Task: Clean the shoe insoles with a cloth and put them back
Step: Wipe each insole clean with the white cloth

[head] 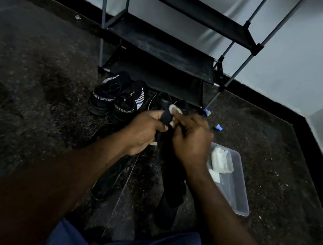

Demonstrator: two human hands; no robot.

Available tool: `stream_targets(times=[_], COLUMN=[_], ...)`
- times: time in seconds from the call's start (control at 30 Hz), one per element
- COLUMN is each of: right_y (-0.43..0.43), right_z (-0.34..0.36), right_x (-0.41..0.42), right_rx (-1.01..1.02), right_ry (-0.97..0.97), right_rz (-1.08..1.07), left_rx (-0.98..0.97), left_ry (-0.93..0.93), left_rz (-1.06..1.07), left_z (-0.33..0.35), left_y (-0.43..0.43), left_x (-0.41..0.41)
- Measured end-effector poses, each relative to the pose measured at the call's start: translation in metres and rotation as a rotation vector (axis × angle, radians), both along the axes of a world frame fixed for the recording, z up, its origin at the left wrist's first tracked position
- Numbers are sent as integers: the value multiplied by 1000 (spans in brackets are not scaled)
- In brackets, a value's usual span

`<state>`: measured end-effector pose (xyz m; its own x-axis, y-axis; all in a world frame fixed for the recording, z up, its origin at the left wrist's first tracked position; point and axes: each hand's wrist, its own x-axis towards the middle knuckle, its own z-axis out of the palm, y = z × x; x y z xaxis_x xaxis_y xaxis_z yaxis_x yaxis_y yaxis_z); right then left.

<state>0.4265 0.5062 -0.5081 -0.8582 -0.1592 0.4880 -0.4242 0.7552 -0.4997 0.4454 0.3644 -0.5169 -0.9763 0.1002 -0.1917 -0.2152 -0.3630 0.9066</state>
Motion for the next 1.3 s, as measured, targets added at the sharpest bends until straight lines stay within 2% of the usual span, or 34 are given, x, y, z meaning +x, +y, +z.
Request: stream_targets(times=[0.07, 0.2, 0.57, 0.83, 1.1, 1.3], right_y=[6, 10, 19, 19, 8, -4], right_z=[-1, -4, -7, -1, 2, 3], right_x=[-6, 6, 5, 9, 5, 16], right_rx=[-61, 36, 57, -123, -57, -43], right_ry=[-42, -38, -37, -53, -61, 0], right_rz=[-72, 12, 21, -4, -61, 35], left_rx=[7, 71, 147, -10, 3, -6], left_ry=[2, -10, -50, -47, -8, 8], left_rz=[-3, 61, 152, 83, 2, -98], left_z=[0, 2, -4, -5, -2, 0], left_y=[2, 0, -9, -6, -5, -3], left_x=[2, -1, -11, -5, -2, 2])
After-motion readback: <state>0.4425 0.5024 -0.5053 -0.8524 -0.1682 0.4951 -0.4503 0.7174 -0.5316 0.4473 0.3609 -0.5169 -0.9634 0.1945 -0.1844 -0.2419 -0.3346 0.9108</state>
